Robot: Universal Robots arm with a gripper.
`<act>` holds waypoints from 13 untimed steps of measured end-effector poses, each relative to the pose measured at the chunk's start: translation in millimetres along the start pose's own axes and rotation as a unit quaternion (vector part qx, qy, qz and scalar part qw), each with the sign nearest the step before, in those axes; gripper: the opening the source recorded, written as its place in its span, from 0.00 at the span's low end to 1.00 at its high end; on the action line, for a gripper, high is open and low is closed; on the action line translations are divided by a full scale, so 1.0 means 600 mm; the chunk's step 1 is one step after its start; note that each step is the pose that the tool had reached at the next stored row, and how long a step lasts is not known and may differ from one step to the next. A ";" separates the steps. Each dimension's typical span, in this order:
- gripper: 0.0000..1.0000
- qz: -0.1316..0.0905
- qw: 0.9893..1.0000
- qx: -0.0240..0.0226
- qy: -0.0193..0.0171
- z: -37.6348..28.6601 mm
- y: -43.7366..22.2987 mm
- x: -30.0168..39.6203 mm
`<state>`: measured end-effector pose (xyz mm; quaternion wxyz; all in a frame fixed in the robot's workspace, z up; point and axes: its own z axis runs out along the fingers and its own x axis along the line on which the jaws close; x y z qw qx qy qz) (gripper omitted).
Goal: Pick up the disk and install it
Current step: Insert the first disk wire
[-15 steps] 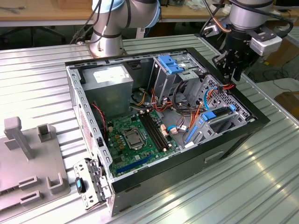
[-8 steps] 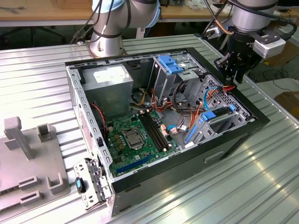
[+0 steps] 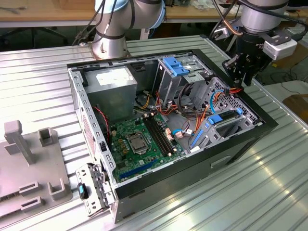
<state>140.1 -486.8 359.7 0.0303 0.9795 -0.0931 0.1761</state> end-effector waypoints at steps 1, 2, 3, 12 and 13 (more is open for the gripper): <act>0.36 -0.005 1.000 0.002 0.000 0.001 0.002 0.000; 0.36 -0.007 1.000 0.003 0.000 0.001 0.003 0.000; 0.36 -0.007 1.000 0.003 0.000 0.001 0.007 -0.002; 0.36 -0.007 1.000 0.003 0.000 0.002 0.007 -0.004; 0.36 -0.007 1.000 0.003 0.000 0.002 0.007 -0.004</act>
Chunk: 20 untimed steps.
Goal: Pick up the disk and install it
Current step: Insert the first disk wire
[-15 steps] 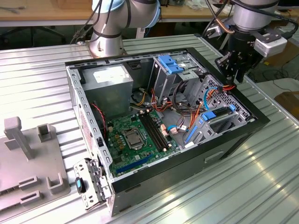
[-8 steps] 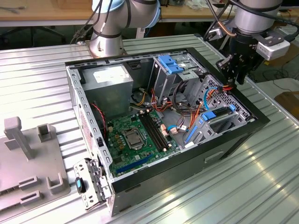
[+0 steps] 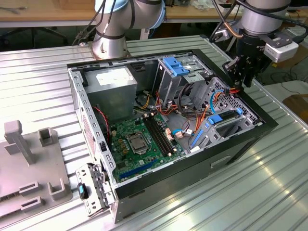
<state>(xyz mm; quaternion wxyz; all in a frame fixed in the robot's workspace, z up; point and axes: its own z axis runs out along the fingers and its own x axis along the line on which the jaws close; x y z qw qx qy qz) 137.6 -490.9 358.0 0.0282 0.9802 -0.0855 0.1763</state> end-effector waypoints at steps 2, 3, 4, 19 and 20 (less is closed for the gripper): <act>0.36 0.000 1.000 0.000 0.000 0.000 0.000 0.000; 0.36 0.000 1.000 0.000 0.000 0.001 0.000 0.000; 0.35 0.000 1.000 0.000 0.000 0.001 0.000 0.000; 0.21 0.006 1.000 0.014 -0.003 0.003 0.000 0.000; 0.21 0.006 1.000 0.014 -0.003 0.003 0.000 0.000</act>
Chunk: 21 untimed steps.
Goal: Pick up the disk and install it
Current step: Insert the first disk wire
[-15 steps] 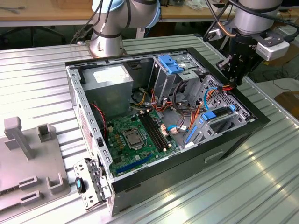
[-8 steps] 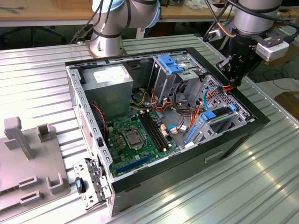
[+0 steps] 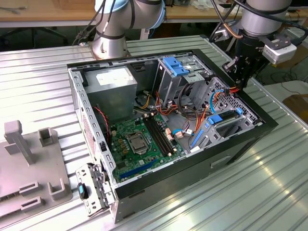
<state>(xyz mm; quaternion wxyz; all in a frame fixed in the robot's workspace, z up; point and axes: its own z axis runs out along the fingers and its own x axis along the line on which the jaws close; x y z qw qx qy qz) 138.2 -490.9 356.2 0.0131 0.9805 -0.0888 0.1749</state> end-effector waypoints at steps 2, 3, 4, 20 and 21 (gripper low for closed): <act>0.21 0.000 1.000 0.000 0.000 0.000 0.000 0.000; 0.21 0.000 1.000 0.001 0.000 0.000 0.000 0.000; 0.20 0.000 1.000 0.001 0.000 0.000 0.000 0.000; 0.16 -0.006 1.000 -0.016 0.003 -0.014 0.000 0.006; 0.16 -0.008 1.000 -0.022 0.004 -0.014 0.000 0.006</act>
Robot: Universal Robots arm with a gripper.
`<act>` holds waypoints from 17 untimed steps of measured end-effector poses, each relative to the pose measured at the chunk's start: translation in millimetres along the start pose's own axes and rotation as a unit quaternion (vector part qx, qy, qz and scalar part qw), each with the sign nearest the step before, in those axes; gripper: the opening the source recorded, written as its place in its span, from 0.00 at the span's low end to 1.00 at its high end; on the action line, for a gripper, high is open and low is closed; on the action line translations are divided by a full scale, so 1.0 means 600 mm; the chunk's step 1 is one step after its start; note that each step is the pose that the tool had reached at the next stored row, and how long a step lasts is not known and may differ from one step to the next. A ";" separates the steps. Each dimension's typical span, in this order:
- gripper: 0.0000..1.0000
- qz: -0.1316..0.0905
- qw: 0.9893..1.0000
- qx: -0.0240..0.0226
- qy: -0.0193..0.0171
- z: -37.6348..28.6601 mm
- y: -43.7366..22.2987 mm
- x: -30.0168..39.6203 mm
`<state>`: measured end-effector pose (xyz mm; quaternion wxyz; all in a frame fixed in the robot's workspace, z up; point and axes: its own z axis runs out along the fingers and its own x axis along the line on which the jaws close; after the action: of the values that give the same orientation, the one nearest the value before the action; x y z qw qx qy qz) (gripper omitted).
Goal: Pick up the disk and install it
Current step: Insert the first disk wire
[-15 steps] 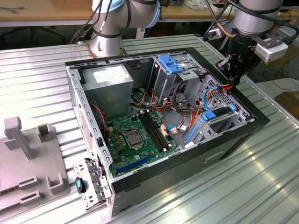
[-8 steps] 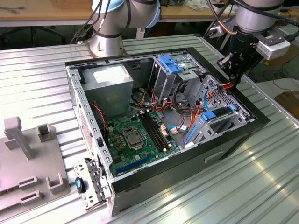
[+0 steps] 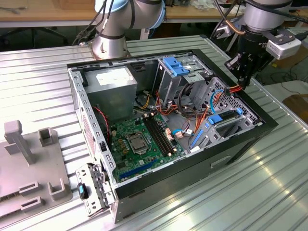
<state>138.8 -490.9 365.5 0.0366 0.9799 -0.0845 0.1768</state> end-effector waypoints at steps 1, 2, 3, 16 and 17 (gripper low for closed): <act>0.16 -0.001 1.000 -0.002 0.000 0.000 0.000 0.000; 0.16 -0.001 1.000 -0.002 0.000 0.000 0.000 0.000; 0.16 -0.001 1.000 -0.002 0.000 0.000 0.000 0.000; 0.16 -0.011 0.995 -0.017 -0.098 -0.003 0.000 0.001; 0.16 -0.012 0.994 -0.019 -0.107 -0.003 0.000 0.001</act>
<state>138.9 -490.9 367.4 0.0478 0.9933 -0.0793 0.0690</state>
